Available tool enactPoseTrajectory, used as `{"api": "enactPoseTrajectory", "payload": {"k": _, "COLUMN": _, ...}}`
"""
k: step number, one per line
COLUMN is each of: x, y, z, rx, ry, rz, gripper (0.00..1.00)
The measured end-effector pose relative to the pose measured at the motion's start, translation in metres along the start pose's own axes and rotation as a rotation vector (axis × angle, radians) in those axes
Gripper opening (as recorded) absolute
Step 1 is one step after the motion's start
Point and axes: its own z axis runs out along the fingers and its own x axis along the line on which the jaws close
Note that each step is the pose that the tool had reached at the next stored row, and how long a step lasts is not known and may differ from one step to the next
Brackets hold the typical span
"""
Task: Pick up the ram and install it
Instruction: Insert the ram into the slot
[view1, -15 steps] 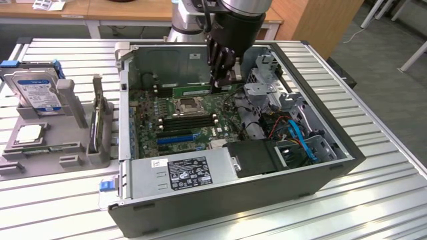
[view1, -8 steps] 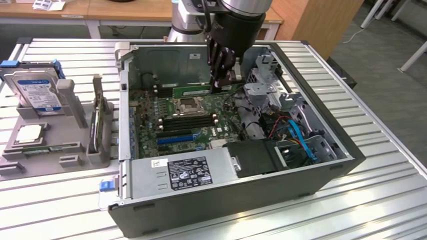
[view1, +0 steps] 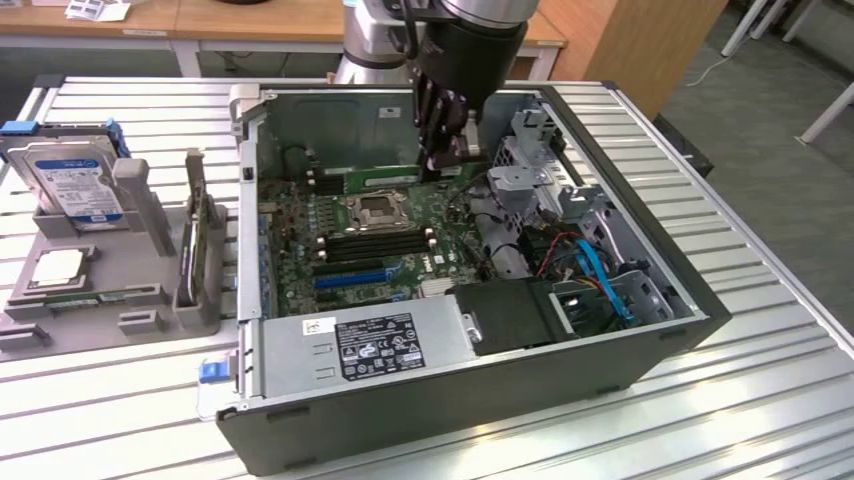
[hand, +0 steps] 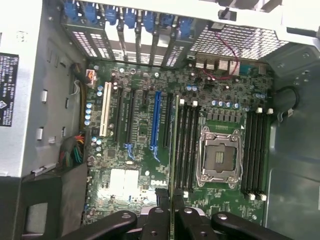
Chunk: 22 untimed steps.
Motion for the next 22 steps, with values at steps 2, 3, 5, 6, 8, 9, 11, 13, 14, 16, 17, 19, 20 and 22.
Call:
{"api": "enactPoseTrajectory", "payload": {"k": 2, "x": -0.003, "y": -0.0001, "z": 0.0004, "rx": 0.0006, "ry": -0.0004, "rz": 0.005, "gripper": 0.14}}
{"api": "enactPoseTrajectory", "payload": {"k": 3, "x": -0.004, "y": -0.0001, "z": 0.0006, "rx": 0.0007, "ry": -0.0004, "rz": 0.007, "gripper": 0.14}}
{"api": "enactPoseTrajectory", "payload": {"k": 5, "x": -0.01, "y": -0.0002, "z": 0.0013, "rx": 0.0014, "ry": -0.0007, "rz": 0.014, "gripper": 0.14}}
{"api": "enactPoseTrajectory", "payload": {"k": 6, "x": -0.012, "y": -0.0002, "z": 0.0015, "rx": 0.0016, "ry": -0.0006, "rz": 0.016, "gripper": 0.14}}
{"api": "enactPoseTrajectory", "payload": {"k": 8, "x": -0.015, "y": -0.0002, "z": 0.0021, "rx": 0.002, "ry": -0.001, "rz": 0.019, "gripper": 0.14}}
{"api": "enactPoseTrajectory", "payload": {"k": 9, "x": -0.017, "y": -0.0002, "z": 0.0024, "rx": 0.0021, "ry": -0.001, "rz": 0.021, "gripper": 0.14}}
{"api": "enactPoseTrajectory", "payload": {"k": 11, "x": -0.02, "y": -0.0001, "z": 0.0029, "rx": 0.0024, "ry": -0.0011, "rz": 0.023, "gripper": 0.14}}
{"api": "enactPoseTrajectory", "payload": {"k": 13, "x": -0.024, "y": -0.0002, "z": 0.0033, "rx": 0.0025, "ry": -0.0011, "rz": 0.025, "gripper": 0.14}}
{"api": "enactPoseTrajectory", "payload": {"k": 14, "x": -0.026, "y": -0.0003, "z": 0.0036, "rx": 0.0026, "ry": -0.0011, "rz": 0.026, "gripper": 0.14}}
{"api": "enactPoseTrajectory", "payload": {"k": 16, "x": -0.031, "y": -0.0006, "z": 0.0041, "rx": 0.0028, "ry": -0.0014, "rz": 0.028, "gripper": 0.14}}
{"api": "enactPoseTrajectory", "payload": {"k": 17, "x": -0.033, "y": -0.0007, "z": 0.0043, "rx": 0.0029, "ry": -0.0014, "rz": 0.029, "gripper": 0.14}}
{"api": "enactPoseTrajectory", "payload": {"k": 19, "x": -0.035, "y": -0.0007, "z": 0.0045, "rx": 0.0033, "ry": -0.0015, "rz": 0.033, "gripper": 0.14}}
{"api": "enactPoseTrajectory", "payload": {"k": 20, "x": -0.035, "y": -0.0006, "z": 0.0045, "rx": 0.0038, "ry": -0.0017, "rz": 0.039, "gripper": 0.14}}
{"api": "enactPoseTrajectory", "payload": {"k": 22, "x": -0.035, "y": -0.0004, "z": 0.0046, "rx": 0.0059, "ry": -0.0028, "rz": 0.061, "gripper": 0.14}}
